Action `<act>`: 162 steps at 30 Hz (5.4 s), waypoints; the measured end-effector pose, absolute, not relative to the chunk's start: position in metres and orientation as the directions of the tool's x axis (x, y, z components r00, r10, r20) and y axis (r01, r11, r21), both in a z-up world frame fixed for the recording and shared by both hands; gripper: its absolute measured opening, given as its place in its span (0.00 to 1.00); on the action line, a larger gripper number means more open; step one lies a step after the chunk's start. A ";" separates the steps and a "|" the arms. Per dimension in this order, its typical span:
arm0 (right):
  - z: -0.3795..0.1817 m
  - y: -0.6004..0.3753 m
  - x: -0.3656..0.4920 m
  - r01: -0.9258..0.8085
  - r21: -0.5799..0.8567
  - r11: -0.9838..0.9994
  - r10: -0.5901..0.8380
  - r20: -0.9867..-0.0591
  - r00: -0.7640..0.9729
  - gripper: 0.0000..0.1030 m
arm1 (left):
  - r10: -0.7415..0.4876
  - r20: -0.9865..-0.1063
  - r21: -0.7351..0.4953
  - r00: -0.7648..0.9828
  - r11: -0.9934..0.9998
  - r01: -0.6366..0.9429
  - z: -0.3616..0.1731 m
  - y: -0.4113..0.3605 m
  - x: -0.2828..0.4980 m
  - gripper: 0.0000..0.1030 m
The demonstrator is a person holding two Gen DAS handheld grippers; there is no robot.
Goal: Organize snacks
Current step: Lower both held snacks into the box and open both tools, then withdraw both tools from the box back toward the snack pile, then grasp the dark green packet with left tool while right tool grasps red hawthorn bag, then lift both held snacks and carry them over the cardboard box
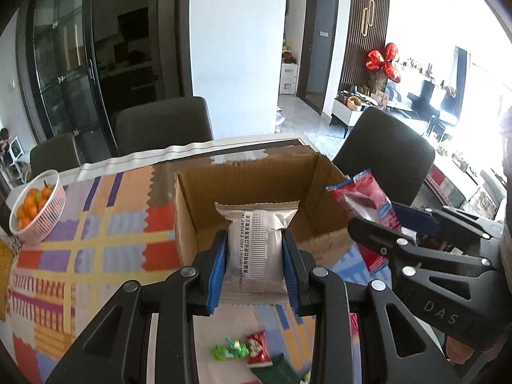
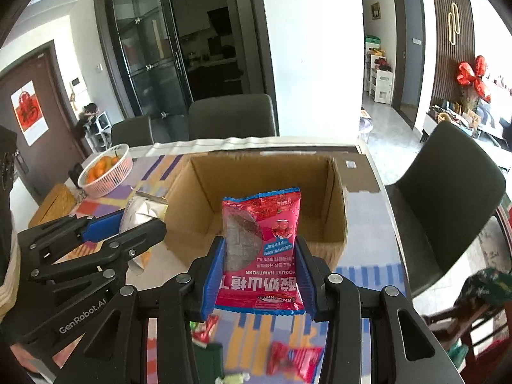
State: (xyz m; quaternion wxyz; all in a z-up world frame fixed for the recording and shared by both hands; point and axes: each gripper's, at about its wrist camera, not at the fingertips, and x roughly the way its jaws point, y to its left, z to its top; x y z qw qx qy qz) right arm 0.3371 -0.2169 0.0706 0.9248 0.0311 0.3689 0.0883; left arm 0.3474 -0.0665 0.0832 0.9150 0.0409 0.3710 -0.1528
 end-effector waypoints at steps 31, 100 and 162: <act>0.056 -0.226 0.329 -0.078 0.017 0.997 0.070 -0.665 0.744 0.66 | -0.130 -0.656 0.031 0.743 0.980 0.199 0.084 -0.047 0.312 0.66; -0.117 -0.230 0.279 -0.072 0.082 0.994 0.107 -0.877 0.468 0.66 | -0.170 -0.891 -0.091 0.422 0.975 0.201 -0.111 -0.072 0.257 0.51; -0.045 -0.220 0.214 -0.077 0.130 0.988 0.150 -0.763 0.628 0.38 | -0.233 -0.771 -0.100 0.593 0.963 0.249 -0.023 -0.059 0.210 0.43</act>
